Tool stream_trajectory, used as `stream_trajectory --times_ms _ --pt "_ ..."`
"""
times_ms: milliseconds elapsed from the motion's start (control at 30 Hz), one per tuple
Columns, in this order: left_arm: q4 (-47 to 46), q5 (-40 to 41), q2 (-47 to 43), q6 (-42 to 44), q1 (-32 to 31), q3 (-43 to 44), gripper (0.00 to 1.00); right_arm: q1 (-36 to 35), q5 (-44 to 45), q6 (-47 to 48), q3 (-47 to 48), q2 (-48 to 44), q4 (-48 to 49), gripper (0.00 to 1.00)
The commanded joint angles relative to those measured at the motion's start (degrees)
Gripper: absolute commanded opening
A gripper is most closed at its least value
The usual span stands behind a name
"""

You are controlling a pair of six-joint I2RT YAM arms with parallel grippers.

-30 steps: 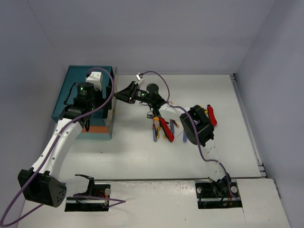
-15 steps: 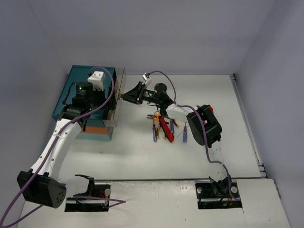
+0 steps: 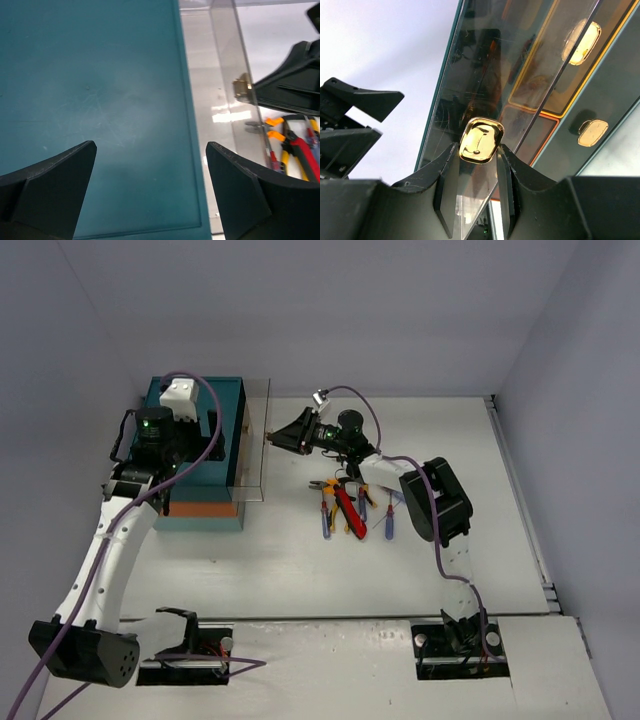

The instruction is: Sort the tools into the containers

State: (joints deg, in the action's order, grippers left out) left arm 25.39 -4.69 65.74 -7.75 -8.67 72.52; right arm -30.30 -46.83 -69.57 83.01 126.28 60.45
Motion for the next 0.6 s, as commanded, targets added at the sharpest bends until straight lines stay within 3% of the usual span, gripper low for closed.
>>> stream_trajectory --times_ms 0,567 --pt "-4.14 4.16 0.46 1.88 0.05 -0.61 0.89 2.58 1.57 2.68 0.07 -2.78 4.07 0.00" --pt "-2.87 5.04 0.06 2.32 -0.03 0.67 0.89 5.11 1.02 7.27 -3.67 -6.48 0.11 0.04"
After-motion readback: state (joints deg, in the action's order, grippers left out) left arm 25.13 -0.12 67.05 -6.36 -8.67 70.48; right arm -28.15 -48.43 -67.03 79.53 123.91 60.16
